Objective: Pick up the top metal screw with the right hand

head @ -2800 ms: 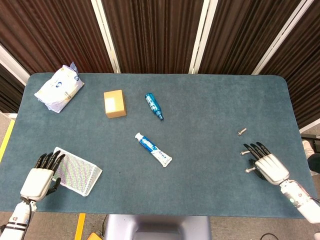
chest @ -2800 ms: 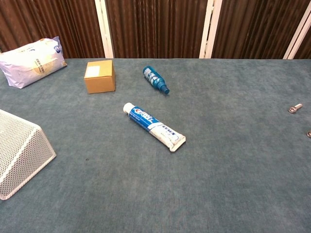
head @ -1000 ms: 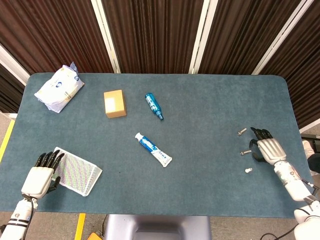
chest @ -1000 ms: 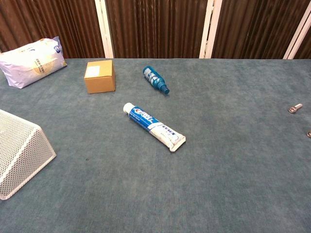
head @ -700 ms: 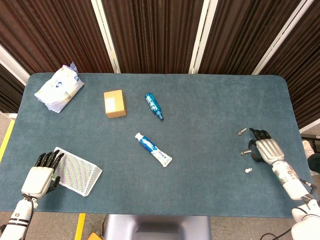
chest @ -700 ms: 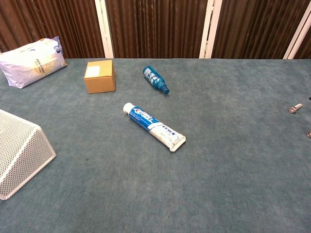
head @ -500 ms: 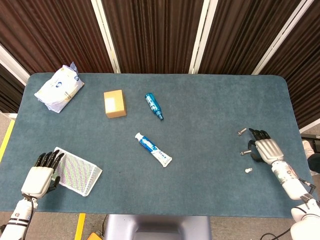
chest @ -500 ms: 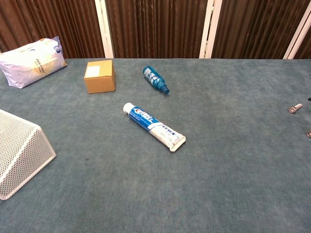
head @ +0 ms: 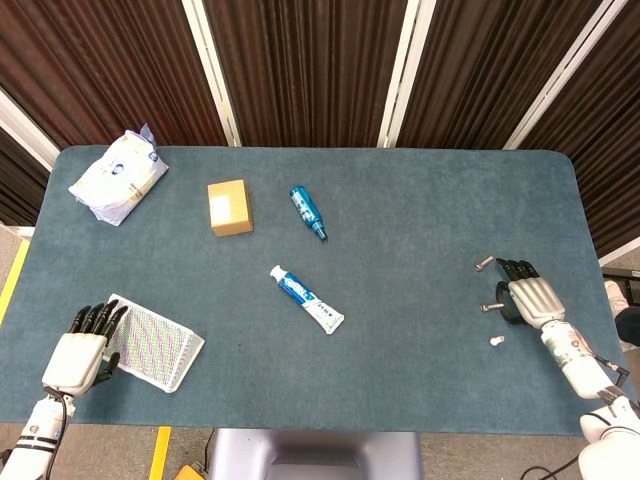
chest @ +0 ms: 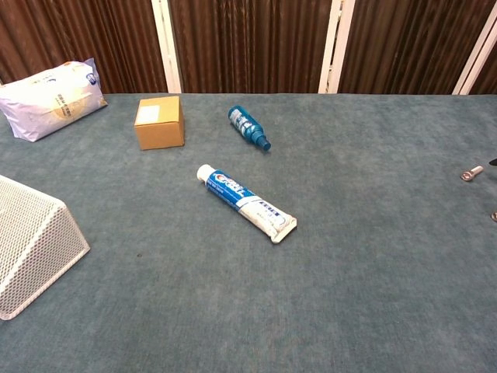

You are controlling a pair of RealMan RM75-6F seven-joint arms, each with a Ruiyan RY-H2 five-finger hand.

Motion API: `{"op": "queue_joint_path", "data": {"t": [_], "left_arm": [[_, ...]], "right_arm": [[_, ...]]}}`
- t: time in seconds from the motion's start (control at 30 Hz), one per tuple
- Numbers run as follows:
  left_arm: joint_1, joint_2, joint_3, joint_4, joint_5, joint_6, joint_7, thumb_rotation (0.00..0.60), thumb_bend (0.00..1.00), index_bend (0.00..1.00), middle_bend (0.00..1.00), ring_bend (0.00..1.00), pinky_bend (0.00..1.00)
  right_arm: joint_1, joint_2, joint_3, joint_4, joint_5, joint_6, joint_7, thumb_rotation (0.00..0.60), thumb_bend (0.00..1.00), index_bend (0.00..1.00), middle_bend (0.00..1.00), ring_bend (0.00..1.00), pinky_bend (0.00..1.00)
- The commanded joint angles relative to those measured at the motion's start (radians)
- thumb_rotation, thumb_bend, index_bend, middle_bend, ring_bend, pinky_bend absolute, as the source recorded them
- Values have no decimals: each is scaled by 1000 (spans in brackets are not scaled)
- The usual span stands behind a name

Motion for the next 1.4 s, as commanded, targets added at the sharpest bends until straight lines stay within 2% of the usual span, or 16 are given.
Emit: {"op": "queue_joint_path", "data": {"t": [0.03, 0.43, 0.63, 0.97, 1.4], "left_arm": [[0, 1, 0, -1, 2, 2, -1, 600, 475, 0, 0, 0, 79], [2, 5, 5, -6, 12, 9, -9, 600, 475, 0, 0, 0, 80], [4, 8, 7, -9, 19, 14, -12, 600, 475, 0, 0, 0, 79], [7, 12, 12, -15, 30, 21, -14, 600, 475, 0, 0, 0, 79], [6, 15, 12, -18, 25, 14, -12, 600, 474, 0, 0, 0, 80]], "right_arm": [[0, 3, 1, -2, 0, 13, -2, 600, 464, 666, 133, 0, 77], [-10, 52, 3, -41, -13, 169, -83, 600, 464, 666, 135, 0, 77], [-14, 77, -8, -55, -33, 236, -243, 600, 464, 662, 135, 0, 77], [-16, 107, -24, -131, -53, 244, -503, 600, 464, 659, 135, 0, 77], [-14, 147, -21, -233, -51, 234, -573, 600, 464, 637, 135, 0, 76]]}}
